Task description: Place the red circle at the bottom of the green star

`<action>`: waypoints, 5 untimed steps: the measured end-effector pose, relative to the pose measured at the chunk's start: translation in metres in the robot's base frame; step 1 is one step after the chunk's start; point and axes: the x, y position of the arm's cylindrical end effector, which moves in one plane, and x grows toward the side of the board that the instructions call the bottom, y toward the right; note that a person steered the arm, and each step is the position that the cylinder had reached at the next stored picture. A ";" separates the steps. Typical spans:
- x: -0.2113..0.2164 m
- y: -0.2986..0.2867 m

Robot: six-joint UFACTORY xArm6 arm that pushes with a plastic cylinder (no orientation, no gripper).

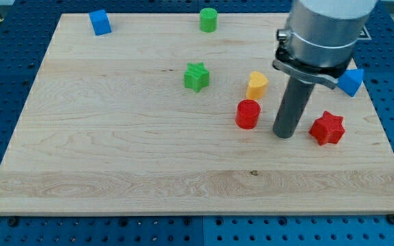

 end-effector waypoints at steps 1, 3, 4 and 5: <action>-0.017 -0.020; -0.025 -0.091; -0.026 -0.117; -0.033 -0.117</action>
